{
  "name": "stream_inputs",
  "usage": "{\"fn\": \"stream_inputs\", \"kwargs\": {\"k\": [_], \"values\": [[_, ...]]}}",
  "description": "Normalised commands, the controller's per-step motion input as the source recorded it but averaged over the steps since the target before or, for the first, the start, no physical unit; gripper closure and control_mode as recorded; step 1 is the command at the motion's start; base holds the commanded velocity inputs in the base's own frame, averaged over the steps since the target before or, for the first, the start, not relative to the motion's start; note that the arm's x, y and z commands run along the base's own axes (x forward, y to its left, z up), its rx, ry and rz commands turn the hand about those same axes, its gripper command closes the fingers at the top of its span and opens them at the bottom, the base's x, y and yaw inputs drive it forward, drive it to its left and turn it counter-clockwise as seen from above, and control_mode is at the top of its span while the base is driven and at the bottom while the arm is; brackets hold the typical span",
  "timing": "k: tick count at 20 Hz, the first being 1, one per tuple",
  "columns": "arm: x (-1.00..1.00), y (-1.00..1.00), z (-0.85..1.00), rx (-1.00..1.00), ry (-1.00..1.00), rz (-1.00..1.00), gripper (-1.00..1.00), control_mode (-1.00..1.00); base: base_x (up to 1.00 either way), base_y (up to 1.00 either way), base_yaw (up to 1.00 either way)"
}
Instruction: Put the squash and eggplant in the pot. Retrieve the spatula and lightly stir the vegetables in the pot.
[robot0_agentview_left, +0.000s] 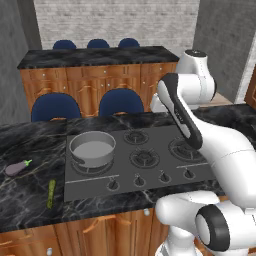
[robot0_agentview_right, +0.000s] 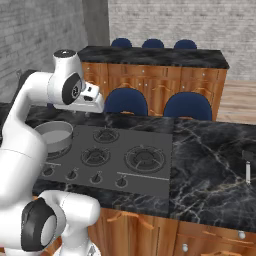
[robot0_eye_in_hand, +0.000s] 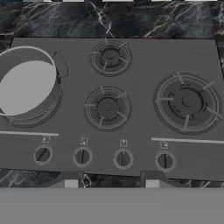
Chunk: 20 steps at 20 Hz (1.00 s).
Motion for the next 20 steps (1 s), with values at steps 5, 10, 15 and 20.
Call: {"fn": "stream_inputs", "kwargs": {"k": [5, 10, 15, 20], "values": [[-0.30, 0.06, 0.00, 0.00, 0.00, 0.04, -1.00, -1.00, 0.00, 0.00, 0.00], [-0.33, 0.58, 0.00, 0.00, 0.00, 0.09, -1.00, -1.00, 0.00, 0.00, 0.00], [-0.46, 1.00, -0.19, 0.00, 0.00, 0.07, -1.00, -1.00, 0.00, 0.00, 0.00], [-0.42, 1.00, -0.40, 0.00, 0.00, 0.03, -1.00, -1.00, 0.00, 0.00, 0.00]]}}
